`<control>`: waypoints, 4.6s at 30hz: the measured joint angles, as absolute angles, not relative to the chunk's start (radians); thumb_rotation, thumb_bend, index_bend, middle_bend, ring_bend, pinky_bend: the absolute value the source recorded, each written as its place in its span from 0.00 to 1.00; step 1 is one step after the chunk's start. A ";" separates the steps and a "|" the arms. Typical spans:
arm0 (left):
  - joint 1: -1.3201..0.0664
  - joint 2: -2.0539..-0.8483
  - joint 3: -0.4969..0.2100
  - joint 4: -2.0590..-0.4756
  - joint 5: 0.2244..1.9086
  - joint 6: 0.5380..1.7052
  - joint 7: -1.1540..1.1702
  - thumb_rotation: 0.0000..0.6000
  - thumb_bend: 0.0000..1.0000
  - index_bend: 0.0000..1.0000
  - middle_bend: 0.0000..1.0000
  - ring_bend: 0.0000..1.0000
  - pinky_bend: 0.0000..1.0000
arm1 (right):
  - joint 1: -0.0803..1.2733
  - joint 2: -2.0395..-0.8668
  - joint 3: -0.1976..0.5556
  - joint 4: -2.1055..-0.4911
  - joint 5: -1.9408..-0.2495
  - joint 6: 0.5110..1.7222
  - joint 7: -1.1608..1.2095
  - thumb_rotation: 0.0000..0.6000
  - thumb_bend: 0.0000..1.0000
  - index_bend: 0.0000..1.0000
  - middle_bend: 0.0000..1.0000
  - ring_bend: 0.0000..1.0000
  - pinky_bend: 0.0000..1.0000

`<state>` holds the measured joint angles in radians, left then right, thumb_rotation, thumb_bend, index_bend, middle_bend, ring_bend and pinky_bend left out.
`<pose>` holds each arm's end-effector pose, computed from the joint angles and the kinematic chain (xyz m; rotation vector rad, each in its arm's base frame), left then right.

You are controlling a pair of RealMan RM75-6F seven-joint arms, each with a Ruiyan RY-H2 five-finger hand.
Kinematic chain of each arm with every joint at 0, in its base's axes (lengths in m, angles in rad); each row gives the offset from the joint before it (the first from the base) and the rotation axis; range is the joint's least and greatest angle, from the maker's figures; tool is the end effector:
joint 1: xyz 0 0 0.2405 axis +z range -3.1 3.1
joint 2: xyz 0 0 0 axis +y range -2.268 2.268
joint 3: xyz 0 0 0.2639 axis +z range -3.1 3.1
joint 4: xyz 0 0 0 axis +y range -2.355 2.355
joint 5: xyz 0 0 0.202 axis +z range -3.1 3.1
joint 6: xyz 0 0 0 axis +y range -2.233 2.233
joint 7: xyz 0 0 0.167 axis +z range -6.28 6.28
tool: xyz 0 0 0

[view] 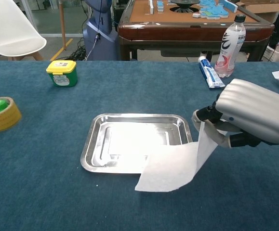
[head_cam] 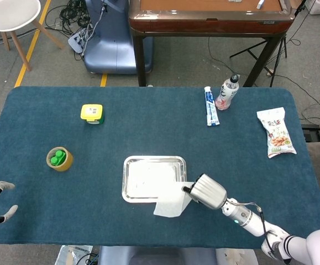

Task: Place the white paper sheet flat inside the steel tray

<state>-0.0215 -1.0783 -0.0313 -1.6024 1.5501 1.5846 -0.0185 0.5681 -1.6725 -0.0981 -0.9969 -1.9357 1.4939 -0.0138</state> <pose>-0.3181 0.1800 0.1926 -1.3567 -0.8361 -0.9121 -0.1858 -0.2775 -0.0188 2.1269 -0.2728 1.3020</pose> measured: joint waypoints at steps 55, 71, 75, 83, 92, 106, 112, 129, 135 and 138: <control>-0.014 -1.061 -0.033 -1.608 1.547 1.592 -0.044 1.00 0.19 0.39 0.37 0.29 0.45 | 0.558 -1.839 -0.020 -0.988 -1.809 1.406 -0.137 1.00 0.00 0.33 1.00 1.00 1.00; -0.012 -1.060 -0.037 -1.607 1.544 1.597 -0.049 1.00 0.19 0.39 0.37 0.29 0.46 | 0.591 -1.901 0.004 -0.912 -1.792 1.390 -0.128 1.00 0.00 0.33 1.00 1.00 1.00; -0.011 -1.060 -0.038 -1.607 1.543 1.598 -0.051 1.00 0.19 0.39 0.37 0.29 0.46 | 0.603 -1.913 0.012 -0.890 -1.789 1.388 -0.124 1.00 0.00 0.33 1.00 1.00 1.00; -0.009 -1.057 -0.038 -1.608 1.544 1.601 -0.054 1.00 0.19 0.39 0.37 0.29 0.45 | 0.619 -1.929 0.029 -0.853 -1.768 1.383 -0.120 1.00 0.00 0.33 1.00 1.00 1.00; -0.010 -1.057 -0.037 -1.609 1.543 1.596 -0.054 1.00 0.19 0.39 0.37 0.29 0.46 | 0.622 -1.923 0.031 -0.828 -1.750 1.379 -0.116 1.00 0.00 0.33 1.00 1.00 1.00; -0.011 -1.056 -0.034 -1.610 1.545 1.591 -0.055 1.00 0.19 0.39 0.37 0.29 0.46 | 0.623 -1.907 0.035 -0.846 -1.720 1.361 -0.135 1.00 0.00 0.32 1.00 1.00 1.00; -0.011 -1.056 -0.034 -1.612 1.545 1.591 -0.053 1.00 0.19 0.39 0.37 0.29 0.46 | 0.617 -1.889 0.041 -0.897 -1.694 1.334 -0.160 1.00 0.00 0.28 1.00 1.00 1.00; -0.011 -1.053 -0.030 -1.617 1.546 1.585 -0.049 1.00 0.19 0.39 0.37 0.29 0.45 | 0.606 -1.723 0.038 -1.192 -1.614 1.191 -0.356 1.00 0.00 0.25 1.00 1.00 1.00; -0.012 -1.054 -0.029 -1.618 1.546 1.582 -0.044 1.00 0.19 0.39 0.37 0.29 0.46 | 0.609 -1.681 0.053 -1.281 -1.512 1.086 -0.447 1.00 0.00 0.25 1.00 0.99 1.00; -0.012 -1.053 -0.031 -1.617 1.543 1.582 -0.047 1.00 0.19 0.39 0.37 0.29 0.46 | 0.612 -1.661 0.064 -1.331 -1.457 1.047 -0.507 1.00 0.00 0.25 1.00 0.99 1.00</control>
<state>-0.0122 -1.0532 -0.0309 -1.6174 1.5427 1.5820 -0.0468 0.6123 -1.6609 0.0641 -1.3311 -1.4574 1.0470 -0.5070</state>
